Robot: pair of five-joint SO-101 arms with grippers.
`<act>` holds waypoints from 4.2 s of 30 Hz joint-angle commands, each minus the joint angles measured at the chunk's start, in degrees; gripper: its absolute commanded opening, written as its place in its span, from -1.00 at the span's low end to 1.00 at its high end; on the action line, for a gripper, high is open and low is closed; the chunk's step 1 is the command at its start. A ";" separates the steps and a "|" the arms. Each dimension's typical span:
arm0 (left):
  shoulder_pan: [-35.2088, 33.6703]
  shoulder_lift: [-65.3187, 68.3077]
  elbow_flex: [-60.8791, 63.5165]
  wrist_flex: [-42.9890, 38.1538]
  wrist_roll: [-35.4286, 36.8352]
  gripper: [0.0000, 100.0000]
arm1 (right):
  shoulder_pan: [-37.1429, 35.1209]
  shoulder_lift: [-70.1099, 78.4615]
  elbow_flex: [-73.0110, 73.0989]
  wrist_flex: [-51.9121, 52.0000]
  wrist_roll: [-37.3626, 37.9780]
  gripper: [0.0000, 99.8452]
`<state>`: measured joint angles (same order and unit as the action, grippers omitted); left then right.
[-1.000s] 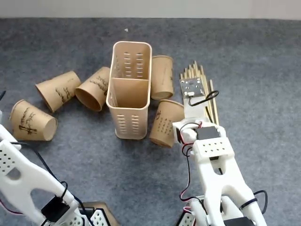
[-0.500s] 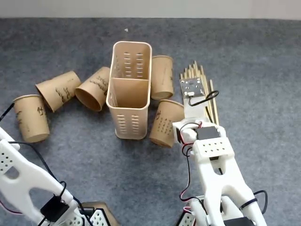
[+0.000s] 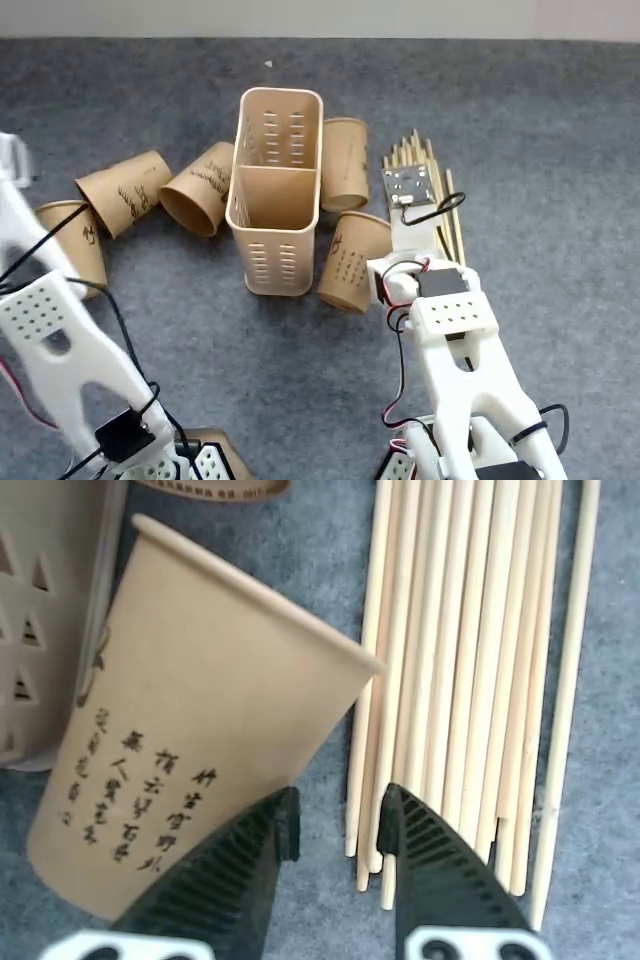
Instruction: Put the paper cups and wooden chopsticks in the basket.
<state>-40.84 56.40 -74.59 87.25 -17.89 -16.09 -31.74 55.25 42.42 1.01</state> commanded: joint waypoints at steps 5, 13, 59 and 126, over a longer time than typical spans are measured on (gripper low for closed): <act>2.42 -3.56 -0.57 15.74 -6.86 -0.57 | -0.66 0.04 -0.13 -0.84 0.62 -0.71; -0.75 -25.89 19.82 15.65 -10.29 -0.62 | -0.66 0.04 -0.22 -0.84 0.62 -0.71; -0.13 -61.14 70.37 15.21 -21.54 -0.63 | -0.48 0.04 -0.22 -0.84 0.62 -0.71; -0.66 -74.95 74.86 -2.29 -15.74 -0.99 | 15.87 -27.21 -9.71 22.20 0.97 -0.71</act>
<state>-45.41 -16.66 18.15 77.85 -39.34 -4.48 -44.48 50.68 56.40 1.01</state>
